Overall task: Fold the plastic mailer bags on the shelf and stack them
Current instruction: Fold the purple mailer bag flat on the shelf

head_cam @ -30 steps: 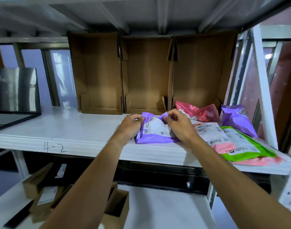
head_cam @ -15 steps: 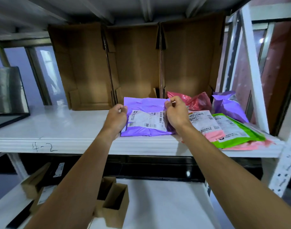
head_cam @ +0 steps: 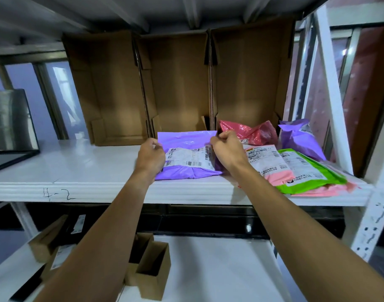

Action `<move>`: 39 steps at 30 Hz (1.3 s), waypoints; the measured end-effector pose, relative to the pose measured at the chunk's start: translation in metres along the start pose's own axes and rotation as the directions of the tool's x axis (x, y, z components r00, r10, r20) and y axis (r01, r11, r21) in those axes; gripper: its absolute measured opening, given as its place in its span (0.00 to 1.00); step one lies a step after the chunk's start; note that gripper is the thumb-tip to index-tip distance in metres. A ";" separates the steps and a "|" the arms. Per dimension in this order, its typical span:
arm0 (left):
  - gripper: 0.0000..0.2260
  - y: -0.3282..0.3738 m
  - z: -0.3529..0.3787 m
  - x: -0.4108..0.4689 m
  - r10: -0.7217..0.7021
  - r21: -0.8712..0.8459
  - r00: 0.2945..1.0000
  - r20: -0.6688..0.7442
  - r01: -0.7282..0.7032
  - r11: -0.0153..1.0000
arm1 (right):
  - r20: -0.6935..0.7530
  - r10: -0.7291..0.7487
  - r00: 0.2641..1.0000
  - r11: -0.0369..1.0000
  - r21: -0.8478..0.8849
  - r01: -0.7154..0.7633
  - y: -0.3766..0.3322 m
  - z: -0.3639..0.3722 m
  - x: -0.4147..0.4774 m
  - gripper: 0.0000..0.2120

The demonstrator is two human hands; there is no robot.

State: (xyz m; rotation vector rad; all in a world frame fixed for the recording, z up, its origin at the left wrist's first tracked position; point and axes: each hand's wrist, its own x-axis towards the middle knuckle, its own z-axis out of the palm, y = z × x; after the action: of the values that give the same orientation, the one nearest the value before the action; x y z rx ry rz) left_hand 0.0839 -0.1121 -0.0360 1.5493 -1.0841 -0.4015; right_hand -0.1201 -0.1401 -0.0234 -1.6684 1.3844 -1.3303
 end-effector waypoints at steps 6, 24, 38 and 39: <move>0.11 0.003 0.000 -0.001 -0.009 -0.086 0.999 0.038 0.013 0.996 | 0.134 -0.051 0.990 0.998 -0.015 0.053 0.011 0.011 0.008 0.21; 0.18 0.013 0.010 -0.016 0.195 0.333 0.935 0.296 -0.292 0.896 | 0.001 -0.264 0.965 0.953 -0.156 0.261 0.011 0.006 0.008 0.23; 0.13 0.012 0.003 -0.019 0.229 0.190 0.972 0.057 -0.236 0.953 | 0.130 -0.254 0.958 0.899 -0.335 0.284 0.007 0.008 -0.001 0.18; 0.10 0.009 0.003 -0.016 0.214 0.172 0.975 0.057 -0.221 0.960 | 0.155 -0.258 0.954 0.898 -0.327 0.295 0.006 0.009 -0.001 0.16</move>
State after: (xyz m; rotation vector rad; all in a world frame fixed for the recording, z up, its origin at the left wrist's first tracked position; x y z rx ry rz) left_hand 0.0697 -0.0999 -0.0332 1.5614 -1.3347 -0.1871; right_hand -0.1143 -0.1425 -0.0319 -2.2110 1.4181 -1.1680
